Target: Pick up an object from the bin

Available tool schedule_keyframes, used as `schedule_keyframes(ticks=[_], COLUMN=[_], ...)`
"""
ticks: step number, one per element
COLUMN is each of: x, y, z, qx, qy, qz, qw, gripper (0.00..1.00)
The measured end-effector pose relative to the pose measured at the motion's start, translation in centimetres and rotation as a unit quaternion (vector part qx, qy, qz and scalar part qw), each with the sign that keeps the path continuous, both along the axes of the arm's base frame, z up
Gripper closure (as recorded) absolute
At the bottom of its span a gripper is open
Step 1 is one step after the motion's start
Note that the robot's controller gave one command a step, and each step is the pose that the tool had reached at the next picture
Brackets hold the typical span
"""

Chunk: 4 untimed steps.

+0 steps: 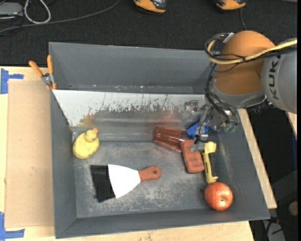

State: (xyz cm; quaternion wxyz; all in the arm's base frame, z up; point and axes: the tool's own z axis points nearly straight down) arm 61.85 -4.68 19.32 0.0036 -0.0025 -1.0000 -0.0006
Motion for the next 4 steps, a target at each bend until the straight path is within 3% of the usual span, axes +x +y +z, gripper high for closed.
schedule_keyframes(ticks=[1, 2, 3, 4], x=[0.2, -1.4, -2.4, -0.3], y=[0.0, 3.3, 1.9, 2.6], z=[0.4, -4.5, -8.8, -10.3], qx=[0.000, 0.000, 0.000, -0.001], qy=[-0.0034, -0.0017, -0.0101, -0.0104], qz=[0.001, -0.001, -0.009, -0.015], qw=[1.0000, 1.0000, 0.9999, 0.9998], gripper=[0.00, 0.00, 0.00, 0.00])
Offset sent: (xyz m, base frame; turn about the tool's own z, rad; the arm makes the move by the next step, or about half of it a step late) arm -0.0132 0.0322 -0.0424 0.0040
